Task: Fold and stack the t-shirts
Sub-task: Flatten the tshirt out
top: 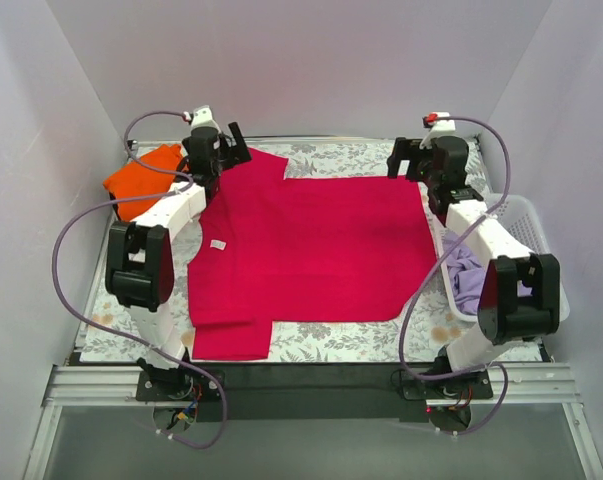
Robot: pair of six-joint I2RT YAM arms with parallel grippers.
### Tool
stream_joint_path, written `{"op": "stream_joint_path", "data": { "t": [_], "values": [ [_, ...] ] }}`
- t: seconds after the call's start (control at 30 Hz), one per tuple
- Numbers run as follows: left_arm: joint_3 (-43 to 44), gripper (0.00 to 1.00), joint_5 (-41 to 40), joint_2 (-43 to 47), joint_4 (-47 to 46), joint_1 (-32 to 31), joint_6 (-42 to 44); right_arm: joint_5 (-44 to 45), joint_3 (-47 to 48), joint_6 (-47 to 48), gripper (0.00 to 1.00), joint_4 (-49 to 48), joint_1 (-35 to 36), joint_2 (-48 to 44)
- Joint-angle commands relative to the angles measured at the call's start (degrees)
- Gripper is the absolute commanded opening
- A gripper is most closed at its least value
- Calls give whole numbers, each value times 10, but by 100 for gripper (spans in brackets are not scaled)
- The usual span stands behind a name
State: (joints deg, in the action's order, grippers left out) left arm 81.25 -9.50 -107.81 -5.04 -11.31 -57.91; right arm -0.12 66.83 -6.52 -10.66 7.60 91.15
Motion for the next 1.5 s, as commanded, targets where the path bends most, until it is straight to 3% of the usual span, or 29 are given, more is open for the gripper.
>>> {"op": "stream_joint_path", "data": {
  "t": [0.0,0.17,0.37,0.77,1.0,1.3,1.47],
  "values": [
    [-86,93,21,67,-11,-28,-24,-17,-66,15,90,-25,42,-65],
    [-218,93,61,130,-54,-63,-40,47,-171,-4,91,1,91,-182],
    [-262,93,94,98,-74,-81,-62,69,-264,-32,90,26,124,-252],
    [-267,93,106,20,-90,-81,-74,72,-270,-40,89,28,131,-152],
    [-272,93,85,26,-108,-81,-79,89,-239,-41,89,27,131,-85],
    [-161,95,62,20,-53,-78,-38,76,-129,-28,90,36,120,-14],
    [1,96,34,-61,15,-43,-14,43,-30,-31,89,60,87,49]
  ]
}}
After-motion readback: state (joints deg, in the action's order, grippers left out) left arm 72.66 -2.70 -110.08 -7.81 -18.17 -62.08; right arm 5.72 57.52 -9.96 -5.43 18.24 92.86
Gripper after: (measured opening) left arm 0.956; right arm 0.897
